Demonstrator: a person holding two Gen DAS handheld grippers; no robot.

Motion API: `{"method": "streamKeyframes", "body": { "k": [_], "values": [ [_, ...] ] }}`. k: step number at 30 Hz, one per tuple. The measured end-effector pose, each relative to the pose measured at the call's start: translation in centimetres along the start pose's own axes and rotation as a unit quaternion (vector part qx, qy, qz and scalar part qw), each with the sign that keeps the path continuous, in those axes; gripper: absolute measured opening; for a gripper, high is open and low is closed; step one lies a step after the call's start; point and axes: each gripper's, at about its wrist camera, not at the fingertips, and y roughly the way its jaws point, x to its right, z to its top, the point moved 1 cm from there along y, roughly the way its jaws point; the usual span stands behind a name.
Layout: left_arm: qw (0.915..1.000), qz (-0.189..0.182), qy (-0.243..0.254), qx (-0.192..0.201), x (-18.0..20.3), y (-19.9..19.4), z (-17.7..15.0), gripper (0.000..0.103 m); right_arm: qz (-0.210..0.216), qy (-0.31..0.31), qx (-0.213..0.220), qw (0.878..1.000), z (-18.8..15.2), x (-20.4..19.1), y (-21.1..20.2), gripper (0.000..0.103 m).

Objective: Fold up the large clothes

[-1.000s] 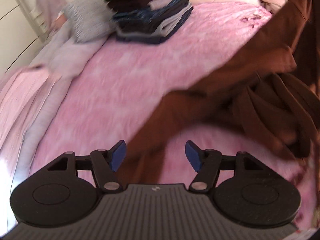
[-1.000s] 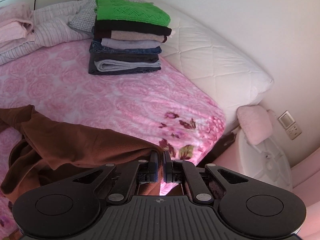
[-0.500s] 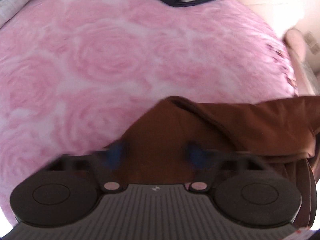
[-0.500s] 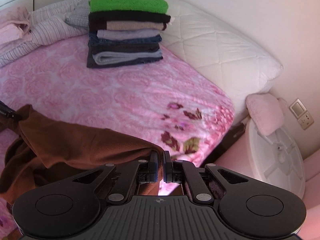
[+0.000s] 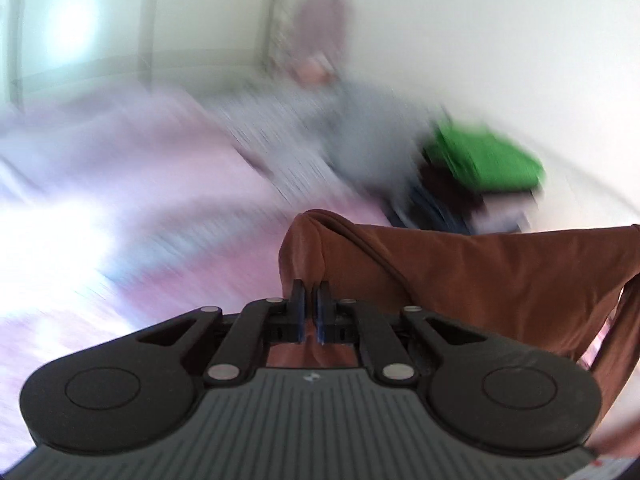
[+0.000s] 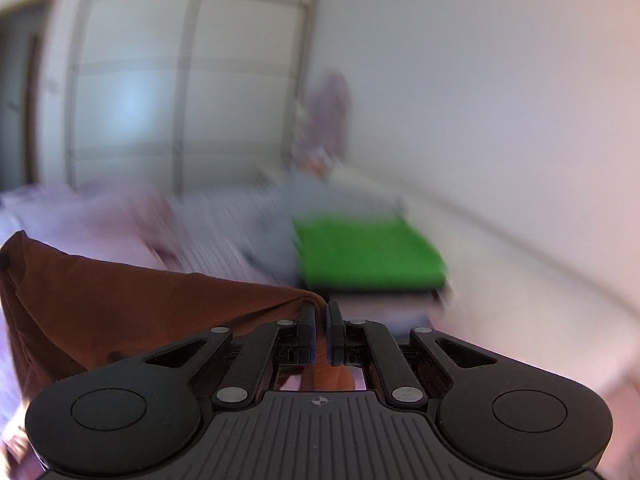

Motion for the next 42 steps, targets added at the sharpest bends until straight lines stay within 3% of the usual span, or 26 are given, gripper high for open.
{"method": "streamKeyframes", "body": {
  "k": [3,6,13,17,23,25,28,31,34,35,36,37,38,40,42],
  "values": [
    [0.9961,0.057,-0.002,0.067,-2.1,-7.5,3.1,0.004,0.046,-0.012,0.052,0.998,3.1,-2.2,-1.1,0.000],
    [0.9881,0.113,0.011,0.104,-2.8,-14.1,3.8,0.004,0.094,-0.014,0.070,0.993,4.5,-4.2,-2.0,0.000],
    [0.9678,0.225,-0.003,0.113,-2.9,-26.7,-0.3,0.004,0.213,-0.041,0.062,0.974,4.6,-8.4,-5.5,0.000],
    [0.9570,0.274,0.002,0.095,-1.9,-32.7,-2.1,0.004,0.262,-0.066,0.051,0.961,4.9,-9.5,-7.3,0.000],
    [0.9488,0.303,0.032,0.084,-0.9,-36.3,0.7,0.005,0.288,-0.078,0.060,0.953,7.8,-10.3,-7.3,0.000],
    [0.9510,0.297,0.041,0.077,-1.6,-35.7,2.1,0.005,0.282,-0.074,0.053,0.955,8.6,-10.7,-6.0,0.000],
    [0.9592,0.273,0.039,0.064,-3.6,-33.2,3.2,0.005,0.262,-0.062,0.002,0.963,9.1,-12.0,-1.1,0.000],
    [0.9713,0.236,0.012,0.027,-7.1,-27.2,3.3,0.005,0.229,-0.070,-0.062,0.969,7.1,-14.5,5.2,0.000],
    [0.9801,0.195,-0.015,-0.035,-11.3,-18.1,0.9,0.009,0.172,-0.075,-0.149,0.971,1.4,-17.1,14.0,0.001],
    [0.9812,0.186,-0.019,-0.049,-12.4,-15.0,-0.4,0.017,0.153,-0.086,-0.195,0.965,-1.5,-17.9,17.2,0.003],
    [0.9807,0.183,-0.028,-0.061,-13.5,-11.2,-1.8,0.022,0.121,-0.106,-0.235,0.959,-4.3,-18.8,20.2,0.014],
    [0.9800,0.178,-0.043,-0.078,-14.3,-8.1,-3.8,0.037,0.081,-0.125,-0.269,0.951,-7.1,-19.4,22.6,0.023],
    [0.9792,0.168,-0.055,-0.099,-15.5,-5.1,-5.4,0.041,0.060,-0.130,-0.301,0.943,-10.0,-19.5,24.3,0.024],
    [0.9678,0.182,-0.078,-0.156,-17.7,0.9,-8.7,0.036,0.072,-0.099,-0.335,0.934,-13.5,-19.6,25.5,0.024],
    [0.9637,0.169,-0.084,-0.188,-18.6,3.2,-12.1,0.035,0.103,-0.077,-0.339,0.932,-15.7,-19.9,24.9,0.025]
  ]
}}
